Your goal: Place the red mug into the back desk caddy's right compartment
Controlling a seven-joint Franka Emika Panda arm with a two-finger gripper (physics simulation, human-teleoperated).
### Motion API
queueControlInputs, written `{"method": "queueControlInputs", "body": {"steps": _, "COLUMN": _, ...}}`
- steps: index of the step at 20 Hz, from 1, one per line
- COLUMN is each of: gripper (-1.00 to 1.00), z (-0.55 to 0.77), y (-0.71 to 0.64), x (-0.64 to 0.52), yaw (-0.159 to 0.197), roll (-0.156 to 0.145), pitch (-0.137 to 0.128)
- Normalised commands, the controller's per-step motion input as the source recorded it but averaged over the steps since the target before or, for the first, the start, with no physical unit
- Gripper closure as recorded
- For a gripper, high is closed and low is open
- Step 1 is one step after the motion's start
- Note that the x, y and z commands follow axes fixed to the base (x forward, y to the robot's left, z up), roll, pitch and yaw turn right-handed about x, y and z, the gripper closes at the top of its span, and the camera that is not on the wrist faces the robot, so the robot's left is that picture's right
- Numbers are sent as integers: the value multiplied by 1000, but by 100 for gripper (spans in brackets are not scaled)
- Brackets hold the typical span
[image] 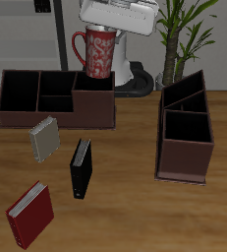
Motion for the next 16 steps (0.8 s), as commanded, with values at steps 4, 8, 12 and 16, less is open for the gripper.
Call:
{"method": "queueControlInputs", "body": {"steps": 4, "gripper": 100, "z": -23, "y": 191, "x": -286, "yaw": 6, "roll": 29, "pitch": -12}}
{"method": "queueControlInputs", "body": {"steps": 8, "gripper": 100, "z": -71, "y": 16, "x": -272, "yaw": -29, "roll": 0, "pitch": 4}}
{"method": "queueControlInputs", "body": {"steps": 12, "gripper": 100, "z": -31, "y": 31, "x": -315, "yaw": -26, "roll": 5, "pitch": 9}}
{"method": "queueControlInputs", "body": {"steps": 16, "gripper": 100, "z": 48, "y": 61, "x": -371, "yaw": -12, "roll": 19, "pitch": -18}}
